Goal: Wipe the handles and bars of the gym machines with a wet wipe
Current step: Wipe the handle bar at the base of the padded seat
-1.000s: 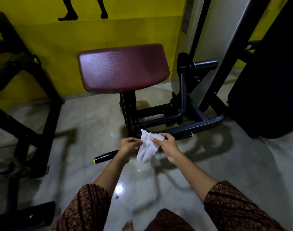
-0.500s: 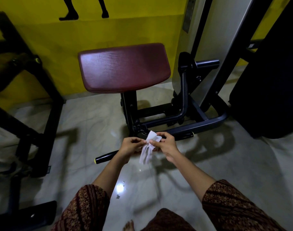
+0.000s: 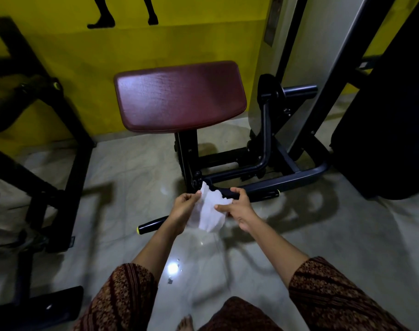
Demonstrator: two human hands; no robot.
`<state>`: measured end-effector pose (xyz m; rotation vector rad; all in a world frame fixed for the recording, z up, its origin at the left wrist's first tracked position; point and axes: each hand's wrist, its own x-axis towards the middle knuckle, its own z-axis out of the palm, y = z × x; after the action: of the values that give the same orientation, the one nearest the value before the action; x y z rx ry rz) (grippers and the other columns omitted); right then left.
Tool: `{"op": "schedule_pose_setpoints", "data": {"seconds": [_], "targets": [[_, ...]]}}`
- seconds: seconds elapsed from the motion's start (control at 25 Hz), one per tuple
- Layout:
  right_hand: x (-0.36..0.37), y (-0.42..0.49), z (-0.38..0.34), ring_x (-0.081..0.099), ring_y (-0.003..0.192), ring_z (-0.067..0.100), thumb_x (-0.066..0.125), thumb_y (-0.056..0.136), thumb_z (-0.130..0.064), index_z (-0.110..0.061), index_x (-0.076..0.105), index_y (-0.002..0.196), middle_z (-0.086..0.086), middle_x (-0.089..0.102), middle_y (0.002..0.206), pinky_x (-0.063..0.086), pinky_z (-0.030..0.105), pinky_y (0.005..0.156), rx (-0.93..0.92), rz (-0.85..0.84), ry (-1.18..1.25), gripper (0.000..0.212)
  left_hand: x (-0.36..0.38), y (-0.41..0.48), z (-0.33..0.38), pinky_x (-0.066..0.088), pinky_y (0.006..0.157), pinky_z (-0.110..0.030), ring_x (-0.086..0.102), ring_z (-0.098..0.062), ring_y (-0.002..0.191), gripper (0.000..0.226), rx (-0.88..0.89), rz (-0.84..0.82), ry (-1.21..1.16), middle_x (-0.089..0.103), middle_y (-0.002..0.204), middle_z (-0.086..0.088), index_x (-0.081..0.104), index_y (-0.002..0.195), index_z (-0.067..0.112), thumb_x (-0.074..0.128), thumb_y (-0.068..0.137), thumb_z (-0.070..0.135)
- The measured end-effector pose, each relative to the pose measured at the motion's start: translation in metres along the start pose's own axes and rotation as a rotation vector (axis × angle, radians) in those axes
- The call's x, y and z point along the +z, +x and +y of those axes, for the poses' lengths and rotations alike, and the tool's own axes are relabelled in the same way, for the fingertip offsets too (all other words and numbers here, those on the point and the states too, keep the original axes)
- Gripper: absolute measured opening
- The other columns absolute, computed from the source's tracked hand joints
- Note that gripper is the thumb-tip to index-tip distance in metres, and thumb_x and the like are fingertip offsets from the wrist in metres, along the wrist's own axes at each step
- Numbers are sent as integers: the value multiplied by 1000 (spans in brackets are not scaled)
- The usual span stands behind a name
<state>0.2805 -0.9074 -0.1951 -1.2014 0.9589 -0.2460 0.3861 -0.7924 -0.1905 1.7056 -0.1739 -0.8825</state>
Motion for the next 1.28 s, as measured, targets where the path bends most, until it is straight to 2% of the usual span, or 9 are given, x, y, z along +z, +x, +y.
{"op": "schedule_pose_setpoints", "data": {"seconds": [0.16,0.28,0.4,0.6,0.8,0.92,1.0,1.16,1.28], "targets": [[-2,3,-4,59,77,19,68,78,4,-10,38,129,19,60,107,48,24,54,22,-27,106,61,-6,-1,-2,48,59,-28,56,-21,70,30,29,-53,-46,58,89,-17,51,87,17,68,78,-5],[-4,1,0,60,75,18,65,83,-3,-16,36,128,12,61,98,50,28,60,51,-107,210,55,-4,-1,0,50,60,-27,58,-23,74,26,80,-102,-65,59,97,-17,55,87,17,61,82,-8],[-5,-1,4,59,76,18,62,82,6,-24,40,121,11,61,100,51,28,56,28,-218,99,54,-6,1,2,49,56,-20,58,-19,77,19,133,-118,-23,60,100,-14,59,88,13,57,85,-5],[-6,1,3,53,72,10,49,92,1,-4,57,116,9,57,103,44,18,49,-90,-165,-223,26,-10,2,-2,43,47,-9,60,-3,61,22,193,-78,128,63,80,-4,65,101,-2,64,80,-7],[-8,5,13,60,98,23,74,76,-8,-2,61,115,12,64,108,54,34,81,-219,-113,-489,41,-13,6,-9,47,57,-11,58,-10,69,40,296,-117,368,65,87,-8,66,103,-2,77,65,-7],[-8,8,15,58,81,18,76,74,-9,-2,71,97,9,66,85,48,26,72,-282,-7,-641,24,-13,6,-11,40,50,-8,53,-3,57,24,325,-88,463,62,67,1,69,89,-3,78,66,-3],[-9,10,16,52,80,15,76,74,-9,0,71,89,0,53,77,43,25,70,-340,31,-684,18,-14,4,-12,35,45,-6,50,2,46,9,306,-73,434,56,52,9,68,78,1,75,72,0],[-11,9,15,59,69,10,69,80,-3,5,61,108,7,63,85,51,18,59,-115,-55,-155,30,-17,3,-17,44,54,-13,56,-8,61,12,154,-105,193,62,64,2,62,70,9,71,78,6],[-7,2,16,65,62,9,61,83,4,3,62,99,1,71,71,54,19,57,-39,-204,160,16,-11,-1,-21,49,52,-21,56,-10,56,18,59,-102,38,60,64,-2,56,68,10,66,83,6]]}}
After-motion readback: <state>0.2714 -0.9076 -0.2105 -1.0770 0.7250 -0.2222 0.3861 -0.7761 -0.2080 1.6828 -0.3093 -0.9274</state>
